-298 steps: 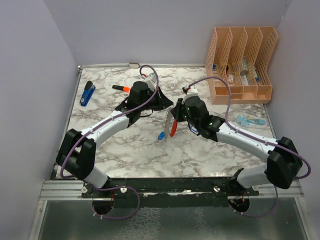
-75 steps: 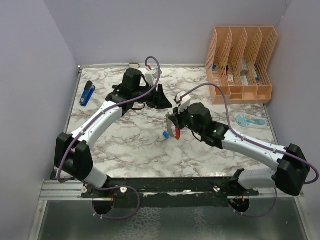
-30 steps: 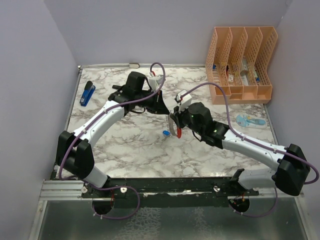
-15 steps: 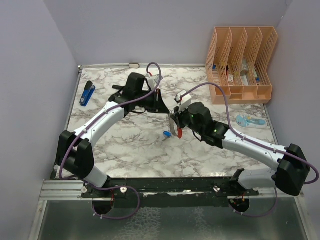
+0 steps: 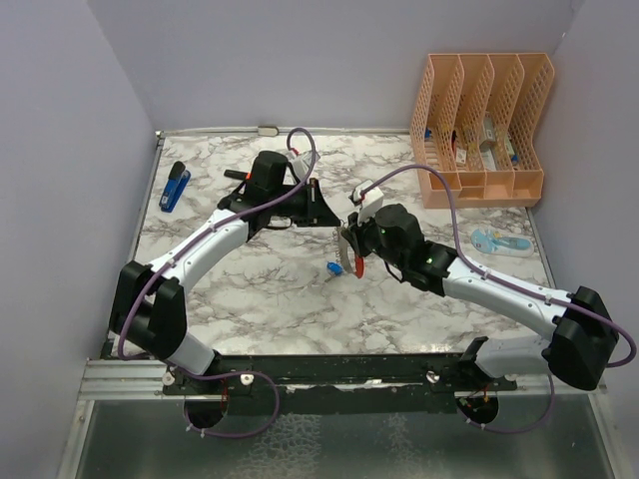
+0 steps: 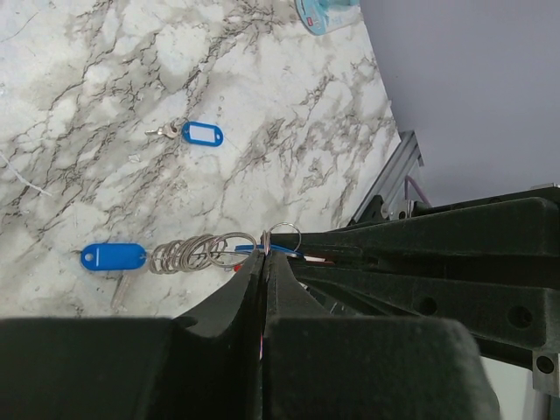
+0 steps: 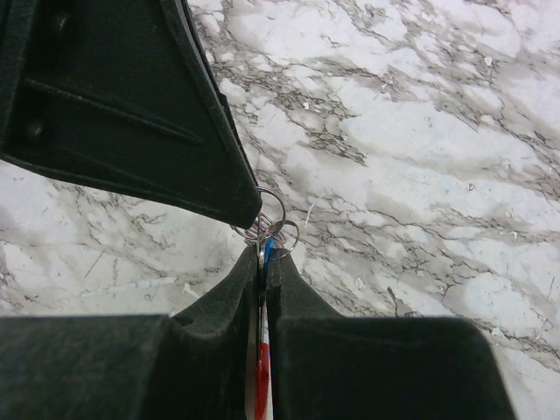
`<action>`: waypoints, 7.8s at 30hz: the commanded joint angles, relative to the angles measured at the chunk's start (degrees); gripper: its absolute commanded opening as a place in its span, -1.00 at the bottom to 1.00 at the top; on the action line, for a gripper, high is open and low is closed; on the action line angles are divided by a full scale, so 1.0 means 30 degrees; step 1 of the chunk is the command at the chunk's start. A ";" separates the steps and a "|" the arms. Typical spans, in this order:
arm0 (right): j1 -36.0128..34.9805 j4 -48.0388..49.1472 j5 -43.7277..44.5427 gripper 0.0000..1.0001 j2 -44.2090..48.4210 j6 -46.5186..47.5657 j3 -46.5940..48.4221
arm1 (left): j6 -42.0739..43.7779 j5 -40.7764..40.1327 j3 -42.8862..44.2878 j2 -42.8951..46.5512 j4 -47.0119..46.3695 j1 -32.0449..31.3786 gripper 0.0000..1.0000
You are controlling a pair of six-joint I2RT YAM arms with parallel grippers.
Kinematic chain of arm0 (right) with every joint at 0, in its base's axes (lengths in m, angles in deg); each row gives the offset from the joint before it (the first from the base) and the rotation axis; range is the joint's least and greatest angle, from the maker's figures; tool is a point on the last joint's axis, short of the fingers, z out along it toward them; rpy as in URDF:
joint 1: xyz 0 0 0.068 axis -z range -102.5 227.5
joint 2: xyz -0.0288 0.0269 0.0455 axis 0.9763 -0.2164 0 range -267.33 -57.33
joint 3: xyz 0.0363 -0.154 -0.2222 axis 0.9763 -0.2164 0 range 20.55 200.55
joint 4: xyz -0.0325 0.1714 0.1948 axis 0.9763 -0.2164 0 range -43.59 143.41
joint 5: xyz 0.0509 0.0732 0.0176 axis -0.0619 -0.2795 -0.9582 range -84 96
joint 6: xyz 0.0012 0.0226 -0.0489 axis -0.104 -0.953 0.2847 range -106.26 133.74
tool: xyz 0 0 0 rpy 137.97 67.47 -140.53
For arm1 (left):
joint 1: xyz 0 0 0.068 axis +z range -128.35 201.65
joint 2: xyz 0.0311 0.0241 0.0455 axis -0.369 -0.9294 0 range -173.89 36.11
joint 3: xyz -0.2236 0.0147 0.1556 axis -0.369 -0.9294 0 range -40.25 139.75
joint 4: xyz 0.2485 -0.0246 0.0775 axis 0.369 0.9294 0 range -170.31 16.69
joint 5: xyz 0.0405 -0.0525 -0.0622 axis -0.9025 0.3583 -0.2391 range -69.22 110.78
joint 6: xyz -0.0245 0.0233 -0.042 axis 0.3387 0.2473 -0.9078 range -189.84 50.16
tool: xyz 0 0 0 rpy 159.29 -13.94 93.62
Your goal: Put the keys on the keyring
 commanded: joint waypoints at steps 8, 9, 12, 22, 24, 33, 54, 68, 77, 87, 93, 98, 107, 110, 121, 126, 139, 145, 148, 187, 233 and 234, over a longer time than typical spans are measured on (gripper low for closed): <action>-0.0486 0.3865 -0.1369 -0.98 -0.0100 -0.0473 -0.0066 | -0.1690 -0.1562 -0.1441 0.0993 -0.3501 -0.0770 -1.00; -0.0486 0.4054 -0.1410 -0.98 -0.0060 -0.0538 -0.0174 | -0.1788 -0.1693 -0.1644 0.1053 -0.3794 -0.0826 -1.00; -0.0485 0.4870 -0.1837 -0.97 0.0246 -0.0449 -0.0825 | -0.2114 -0.1952 -0.2076 0.1201 -0.4539 -0.0993 -1.00; -0.0486 0.7613 -0.2657 -0.98 0.2127 0.1540 -0.3472 | -0.1182 -0.2356 -0.2446 0.1409 -0.4565 -0.1415 -1.00; -0.0486 0.7354 -0.2426 -0.98 0.2483 0.1729 -0.3516 | -0.0786 -0.2409 -0.2496 0.1600 -0.4392 -0.1412 -1.00; -0.0486 0.6649 -0.3457 -0.98 0.2752 0.1428 -0.3270 | 0.0237 -0.2922 -0.3256 0.2335 -0.4435 -0.1386 -1.00; -0.0486 0.6730 -0.4239 -0.98 0.1916 -0.0615 -0.2340 | -0.1840 -0.4550 -0.6583 0.4032 -1.0378 -0.1642 -1.00; -0.0486 0.7002 -0.4524 -0.98 0.1486 -0.1500 -0.1931 | -0.2496 -0.5620 -0.8741 0.4982 -1.3277 -0.1990 -1.00; -0.0508 0.7533 -0.4822 -0.97 0.1081 -0.2031 -0.1776 | -0.2178 -0.6366 -1.0567 0.5478 -1.5178 -0.2176 -1.00; -0.0530 0.9916 -0.5435 -0.98 0.1753 -0.2728 -0.3415 | -0.2032 -0.6986 -1.2365 0.6009 -1.7415 -0.2177 -1.00; -0.0719 1.0293 -0.6386 -0.97 0.1009 -0.2547 -0.3043 | -0.2281 -0.6952 -1.2200 0.5311 -1.8385 -0.2206 -1.00; -0.0775 1.0073 -0.7727 -0.97 0.0431 -0.2649 -0.2537 | -0.2318 -0.7059 -1.2300 0.4759 -1.9268 -0.2279 -1.00; -0.0867 0.9510 -0.8451 -0.97 0.0276 -0.3155 -0.2437 | -0.2222 -0.7439 -1.2422 0.4625 -2.0377 -0.2294 -1.00; -0.0867 0.9510 -0.8619 -0.95 0.0421 -0.3553 -0.2563 | -0.2230 -0.7468 -1.2606 0.4666 -2.0751 -0.2294 -1.00; -0.0867 0.9467 -1.1857 -0.82 -0.0758 -0.5355 -0.1654 | -0.1938 -0.7531 -1.3283 0.4695 -2.2974 -0.2294 -1.00; -0.0867 0.8835 -1.2210 -0.70 -0.0351 -0.5710 -0.1667 | -0.1798 -0.7438 -1.3376 0.4770 -2.3514 -0.2294 -1.00; -0.0867 0.4231 -0.6077 -0.16 0.3946 -0.4089 -0.2594 | -0.1150 -0.7467 -1.2991 0.6098 -2.1618 -0.1819 -1.00; -0.0867 0.1900 -0.5484 0.01 0.3576 -0.2835 -0.1979 | 0.1179 -0.6435 -0.9922 0.6346 -1.5215 0.2564 -1.00; -0.0867 0.0298 -0.6346 0.00 0.2150 -0.2525 -0.1276 | 0.3785 -0.6431 -0.7576 0.6546 -1.1237 0.4933 -0.79; -0.8103 -0.9483 -0.2300 0.25 -1.3860 -0.3292 0.8554 | 1.0538 -0.4928 -0.3032 1.1438 0.3660 1.1972 0.98; -0.0308 -0.7099 -0.1154 0.28 -0.7767 0.0342 0.6543 | 1.0821 -0.0790 -1.1766 1.7058 -0.1520 1.1951 0.98; -0.0310 -0.6904 -0.1658 0.26 -0.7819 0.0113 0.6105 | 1.0978 -0.1135 -1.1973 1.7311 -0.1430 1.1971 0.98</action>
